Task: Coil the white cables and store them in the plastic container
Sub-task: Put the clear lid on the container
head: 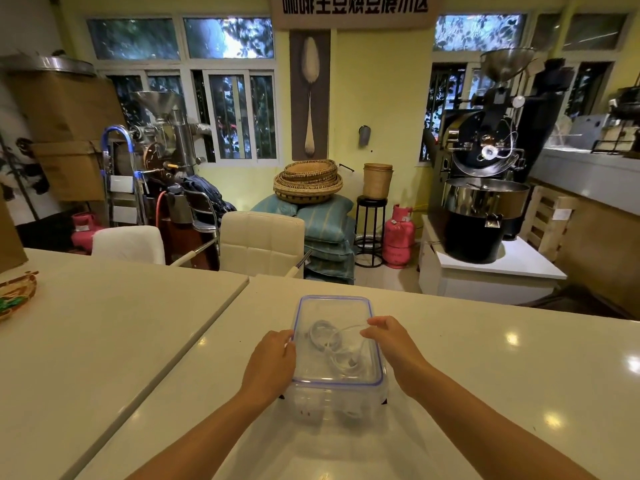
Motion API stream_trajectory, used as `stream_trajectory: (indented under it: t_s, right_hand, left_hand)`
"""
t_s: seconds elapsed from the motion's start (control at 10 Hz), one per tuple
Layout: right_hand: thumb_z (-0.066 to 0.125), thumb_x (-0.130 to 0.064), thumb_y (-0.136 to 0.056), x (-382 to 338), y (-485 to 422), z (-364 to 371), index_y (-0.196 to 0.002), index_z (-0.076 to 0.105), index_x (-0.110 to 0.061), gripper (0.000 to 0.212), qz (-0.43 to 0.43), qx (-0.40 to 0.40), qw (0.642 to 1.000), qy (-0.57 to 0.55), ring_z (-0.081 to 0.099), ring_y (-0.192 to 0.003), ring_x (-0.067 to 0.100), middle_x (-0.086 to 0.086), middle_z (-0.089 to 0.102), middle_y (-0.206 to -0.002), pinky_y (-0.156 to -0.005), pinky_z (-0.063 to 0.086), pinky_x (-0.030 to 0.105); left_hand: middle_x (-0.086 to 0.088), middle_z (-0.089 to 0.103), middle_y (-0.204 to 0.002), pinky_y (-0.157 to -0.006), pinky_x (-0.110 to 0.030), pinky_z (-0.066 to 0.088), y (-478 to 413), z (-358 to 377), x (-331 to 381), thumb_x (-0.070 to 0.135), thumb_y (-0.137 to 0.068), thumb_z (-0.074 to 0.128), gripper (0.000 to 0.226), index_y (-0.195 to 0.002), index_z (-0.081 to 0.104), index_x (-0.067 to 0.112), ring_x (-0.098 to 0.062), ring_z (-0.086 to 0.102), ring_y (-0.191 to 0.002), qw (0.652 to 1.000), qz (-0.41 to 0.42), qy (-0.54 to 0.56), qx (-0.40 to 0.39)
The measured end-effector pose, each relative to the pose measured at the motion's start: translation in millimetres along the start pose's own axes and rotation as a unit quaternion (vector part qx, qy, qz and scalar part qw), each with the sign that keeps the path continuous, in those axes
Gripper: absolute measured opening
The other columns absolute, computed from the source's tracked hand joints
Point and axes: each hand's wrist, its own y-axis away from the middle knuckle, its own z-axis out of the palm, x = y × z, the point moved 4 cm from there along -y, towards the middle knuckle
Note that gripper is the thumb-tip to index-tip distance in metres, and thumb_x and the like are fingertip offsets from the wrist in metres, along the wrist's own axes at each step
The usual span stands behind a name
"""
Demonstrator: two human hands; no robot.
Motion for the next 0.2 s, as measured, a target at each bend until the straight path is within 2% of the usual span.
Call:
stream_trajectory:
  t_s: [0.1,0.2]
  right_hand:
    - [0.052,-0.018,-0.089,-0.1,-0.3,-12.8,-0.104,0.044,-0.018,0.018,-0.015,0.015,1.0,0.008,0.042,-0.1,0.016,0.0,0.045,-0.11,-0.084,0.036,0.029]
    - [0.052,-0.018,-0.089,-3.7,0.2,-28.0,-0.111,0.047,-0.014,0.023,-0.028,0.028,0.999,0.016,0.043,-0.101,0.016,0.004,0.048,-0.118,-0.086,0.035,0.029]
  left_hand:
    - [-0.007,0.051,-0.129,-0.094,-0.027,0.042,-8.1,-2.0,-2.5,0.025,-0.094,0.039,0.034,-0.126,0.049,0.014,-0.018,0.05,-0.114,0.997,0.008,-0.073,-0.023]
    - [-0.005,0.045,-0.136,-0.1,-0.028,0.037,-19.6,-5.0,-2.1,0.028,-0.095,0.038,0.038,-0.13,0.043,0.015,-0.018,0.043,-0.122,0.991,0.021,-0.131,-0.018]
